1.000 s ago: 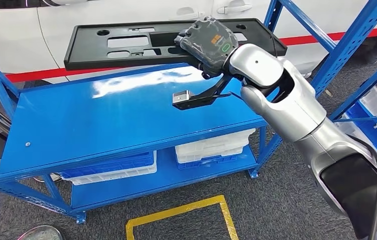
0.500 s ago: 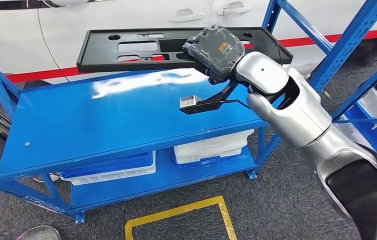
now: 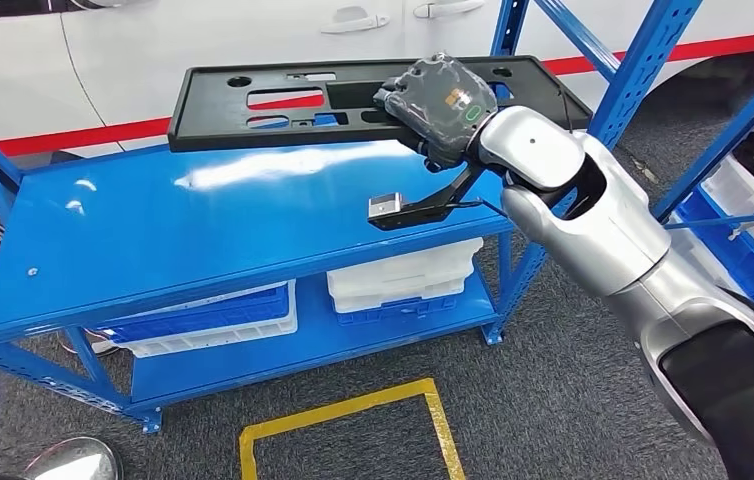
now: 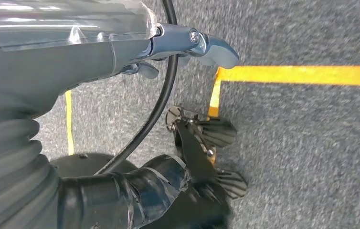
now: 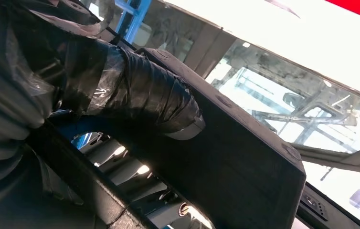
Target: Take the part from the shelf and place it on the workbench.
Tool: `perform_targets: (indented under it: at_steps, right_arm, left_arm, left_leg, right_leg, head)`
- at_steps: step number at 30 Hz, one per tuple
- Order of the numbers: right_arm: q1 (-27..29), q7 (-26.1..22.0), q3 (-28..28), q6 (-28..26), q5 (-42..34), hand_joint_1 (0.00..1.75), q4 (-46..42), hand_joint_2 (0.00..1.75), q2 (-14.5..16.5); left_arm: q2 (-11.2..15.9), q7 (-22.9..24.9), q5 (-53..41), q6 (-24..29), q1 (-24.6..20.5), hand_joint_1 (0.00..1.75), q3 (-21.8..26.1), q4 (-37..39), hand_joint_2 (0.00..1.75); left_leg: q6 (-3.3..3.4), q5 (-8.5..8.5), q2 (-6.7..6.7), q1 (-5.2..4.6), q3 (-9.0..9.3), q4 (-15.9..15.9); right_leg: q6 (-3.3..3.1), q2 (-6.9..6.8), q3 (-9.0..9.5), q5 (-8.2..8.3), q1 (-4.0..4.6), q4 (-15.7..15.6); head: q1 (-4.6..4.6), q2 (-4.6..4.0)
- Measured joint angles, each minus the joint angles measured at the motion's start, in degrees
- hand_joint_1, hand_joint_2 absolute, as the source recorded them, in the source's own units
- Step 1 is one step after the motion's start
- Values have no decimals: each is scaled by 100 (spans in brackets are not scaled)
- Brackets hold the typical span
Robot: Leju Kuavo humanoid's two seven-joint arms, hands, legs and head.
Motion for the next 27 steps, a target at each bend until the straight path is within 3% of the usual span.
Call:
perform_targets:
  at_steps: [2,5,6,8,10,11,12,14,15,17,18,20,21,22,25,26,27]
  right_arm:
    - [-12,0,0,11,-18,175,-15,175,-16]
    - [-16,0,0,40,-47,175,-28,175,-39]
    - [-25,1,0,52,-53,175,-32,175,-52]
    - [-54,2,0,73,-59,175,-33,175,-78]
    - [-67,1,0,92,-63,175,-33,175,-83]
    - [-61,1,0,98,-64,175,-33,175,-87]
    - [-55,1,0,103,-64,175,-33,175,-91]
    - [-57,2,0,102,-64,175,-34,175,-95]
    - [-65,2,0,102,-64,175,-37,175,-95]
    - [-73,2,0,98,-64,175,-57,175,-95]
    - [-75,2,0,97,-64,175,-68,175,-95]
    - [-78,2,1,97,-64,175,-78,175,-95]
    - [-82,2,1,97,-65,175,-79,175,-95]
    - [-86,2,2,97,-65,175,-81,175,-94]
    - [-90,2,2,97,-66,175,-84,175,-92]
    - [-88,2,2,98,-67,175,-84,175,-92]
    - [-86,2,2,98,-67,175,-84,175,-92]
  left_arm:
    - [10,21,-9,7,-13,0,0,0,175]
    - [17,32,-26,11,-20,0,0,1,175]
    - [20,34,-32,10,-21,0,0,1,175]
    - [21,36,-45,4,-27,0,1,1,175]
    - [22,32,-56,-4,-33,0,2,0,175]
    - [21,31,-59,-6,-33,0,2,0,175]
    - [21,30,-61,-9,-33,0,2,0,175]
    - [19,29,-61,-19,-33,0,2,0,175]
    - [19,28,-61,-23,-34,0,2,0,175]
    - [18,25,-61,-26,-35,0,1,0,175]
    - [18,23,-61,-26,-32,0,1,0,175]
    - [20,21,-61,-26,-19,0,1,1,175]
    - [22,21,-61,-26,-13,0,1,2,175]
    - [22,21,-61,-27,-6,0,1,2,175]
    - [17,22,-61,-31,-10,0,0,2,175]
    - [17,21,-61,-31,-16,0,0,2,175]
    - [18,21,-61,-31,-21,0,0,2,175]
  left_leg:
    - [94,87,7,-65,348,-581]
    - [108,252,19,-92,363,-805]
    - [118,342,33,-77,356,-887]
    - [133,520,69,-39,291,-1002]
    - [146,630,78,-40,142,-989]
    - [135,674,81,-34,53,-956]
    - [120,711,81,-25,-40,-913]
    - [74,764,80,6,-237,-779]
    - [47,778,76,13,-332,-700]
    - [-21,819,65,10,-467,-574]
    - [-65,860,59,6,-508,-555]
    - [-151,919,43,16,-558,-554]
    - [-186,841,37,25,-605,-509]
    - [-215,660,32,36,-666,-377]
    - [-288,-117,30,66,-893,567]
    - [-306,-211,30,72,-914,858]
    - [-316,-166,30,76,-859,994]
  right_leg:
    - [33,-14,-18,77,-2,-30]
    - [134,-27,-16,201,-40,-130]
    - [162,-27,-40,135,-37,-112]
    - [201,-24,-152,-295,-38,230]
    - [245,-25,-293,-778,-61,897]
    - [274,-27,-313,-850,-80,1174]
    - [305,-29,-267,-797,-103,1303]
    - [367,-37,97,-514,-157,991]
    - [389,-38,351,-483,-165,652]
    - [356,-32,680,-572,-149,125]
    - [313,-26,710,-625,-122,26]
    - [198,-41,636,-543,-116,-13]
    - [135,-54,587,-480,-122,-26]
    - [78,-67,532,-411,-137,-47]
    - [5,-77,301,-204,-139,-60]
    - [8,-77,215,-135,-136,-58]
    - [17,-77,128,-67,-136,-57]
  head:
    - [1,0]
    - [-1,0]
    - [1,0]
    - [3,0]
    - [4,0]
    - [4,0]
    - [4,0]
    - [5,0]
    - [6,0]
    - [3,0]
    - [0,1]
    - [3,1]
    - [1,1]
    - [0,0]
    - [-6,0]
    - [-5,0]
    - [-6,0]
